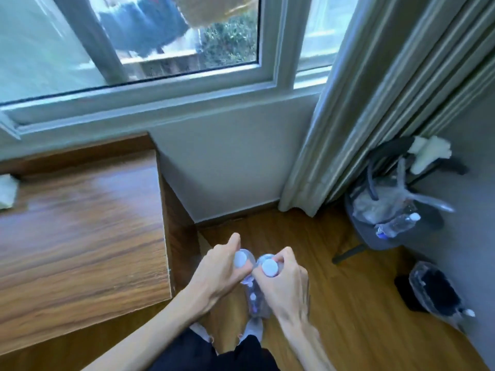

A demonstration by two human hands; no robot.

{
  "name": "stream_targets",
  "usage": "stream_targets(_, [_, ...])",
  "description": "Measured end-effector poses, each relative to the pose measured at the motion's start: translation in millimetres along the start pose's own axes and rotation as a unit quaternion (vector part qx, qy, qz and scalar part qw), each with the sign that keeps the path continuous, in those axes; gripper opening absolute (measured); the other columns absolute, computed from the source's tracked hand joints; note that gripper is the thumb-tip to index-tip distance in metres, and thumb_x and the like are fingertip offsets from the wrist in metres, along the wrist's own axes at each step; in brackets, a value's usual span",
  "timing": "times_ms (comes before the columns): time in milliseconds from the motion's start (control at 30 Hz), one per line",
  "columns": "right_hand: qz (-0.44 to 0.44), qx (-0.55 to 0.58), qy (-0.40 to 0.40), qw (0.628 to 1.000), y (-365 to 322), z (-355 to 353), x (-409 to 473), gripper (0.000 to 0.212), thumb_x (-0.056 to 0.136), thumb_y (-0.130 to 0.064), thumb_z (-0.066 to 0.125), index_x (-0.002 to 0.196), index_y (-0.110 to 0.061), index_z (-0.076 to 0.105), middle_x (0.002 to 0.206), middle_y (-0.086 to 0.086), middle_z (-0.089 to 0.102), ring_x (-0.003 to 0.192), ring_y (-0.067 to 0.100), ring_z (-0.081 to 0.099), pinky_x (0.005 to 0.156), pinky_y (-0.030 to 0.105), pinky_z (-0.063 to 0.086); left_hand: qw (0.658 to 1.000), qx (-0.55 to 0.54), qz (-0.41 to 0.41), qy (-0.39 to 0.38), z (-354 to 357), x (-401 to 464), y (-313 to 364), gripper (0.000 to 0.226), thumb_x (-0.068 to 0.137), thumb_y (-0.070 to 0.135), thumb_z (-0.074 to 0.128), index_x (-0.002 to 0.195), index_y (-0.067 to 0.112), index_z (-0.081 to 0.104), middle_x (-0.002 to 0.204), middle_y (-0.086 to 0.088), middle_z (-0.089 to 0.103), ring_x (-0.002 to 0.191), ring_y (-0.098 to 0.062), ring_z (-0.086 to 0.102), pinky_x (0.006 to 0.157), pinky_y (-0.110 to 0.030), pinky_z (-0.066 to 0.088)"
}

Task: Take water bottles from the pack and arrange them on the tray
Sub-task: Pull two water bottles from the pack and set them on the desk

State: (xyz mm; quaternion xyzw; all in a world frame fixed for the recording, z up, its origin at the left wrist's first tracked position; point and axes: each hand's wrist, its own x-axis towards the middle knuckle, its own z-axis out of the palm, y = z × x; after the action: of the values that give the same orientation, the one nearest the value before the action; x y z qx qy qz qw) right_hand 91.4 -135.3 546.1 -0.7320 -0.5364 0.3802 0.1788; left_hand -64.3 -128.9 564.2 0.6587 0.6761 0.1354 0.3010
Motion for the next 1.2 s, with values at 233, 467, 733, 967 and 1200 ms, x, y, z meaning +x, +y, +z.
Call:
stream_targets(233, [-0.229, -0.028, 0.034, 0.972, -127, 4, -48, 0.038, 0.068, -0.049, 0.079, 0.079, -0.026, 0.050, 0.067, -0.011, 0.062, 0.058, 0.003, 0.059, 0.048, 0.010, 0.043, 0.988, -0.020, -0.024, 0.148, -106, -45, -35, 0.031, 0.079, 0.041, 0.061, 0.088, 0.021, 0.039, 0.072, -0.001, 0.063, 0.070, -0.030, 0.063, 0.055, -0.035, 0.045])
stream_targets(467, [-0.324, -0.032, -0.009, 0.945, -241, 85, -97, 0.034, 0.067, -0.044, 0.076, 0.072, -0.023, 0.049, 0.060, -0.007, 0.062, 0.060, 0.011, 0.061, 0.055, 0.027, 0.046, 0.961, 0.001, -0.065, 0.269, -213, -122, -116, 0.031, 0.082, 0.045, 0.056, 0.086, 0.024, 0.034, 0.071, -0.005, 0.064, 0.071, -0.033, 0.059, 0.063, -0.044, 0.049])
stream_targets(733, [-0.397, -0.029, -0.146, 0.906, -339, 213, -160, 0.038, 0.063, -0.047, 0.072, 0.073, -0.018, 0.050, 0.060, -0.003, 0.060, 0.060, 0.014, 0.058, 0.054, 0.029, 0.043, 0.920, -0.020, -0.192, 0.340, -293, -211, -233, 0.031, 0.081, 0.035, 0.060, 0.078, 0.021, 0.033, 0.061, -0.007, 0.056, 0.060, -0.029, 0.055, 0.056, -0.039, 0.047])
stream_targets(967, [-0.448, -0.045, -0.232, 0.862, -399, 308, -200, 0.044, 0.065, -0.049, 0.068, 0.069, -0.013, 0.042, 0.053, -0.003, 0.049, 0.049, 0.011, 0.038, 0.047, 0.024, 0.032, 0.888, -0.002, -0.278, 0.365, -339, -264, -315, 0.031, 0.085, 0.036, 0.062, 0.079, 0.021, 0.036, 0.064, 0.000, 0.060, 0.054, -0.016, 0.053, 0.049, -0.022, 0.040])
stream_targets(1200, [-0.431, -0.048, -0.262, 0.862, -443, 386, -221, 0.042, 0.063, -0.046, 0.065, 0.068, -0.012, 0.041, 0.055, -0.003, 0.045, 0.054, 0.014, 0.034, 0.047, 0.024, 0.031, 0.882, -0.009, -0.315, 0.351, -378, -283, -399, 0.032, 0.080, 0.041, 0.063, 0.080, 0.019, 0.040, 0.066, -0.005, 0.061, 0.063, -0.026, 0.061, 0.050, -0.037, 0.044])
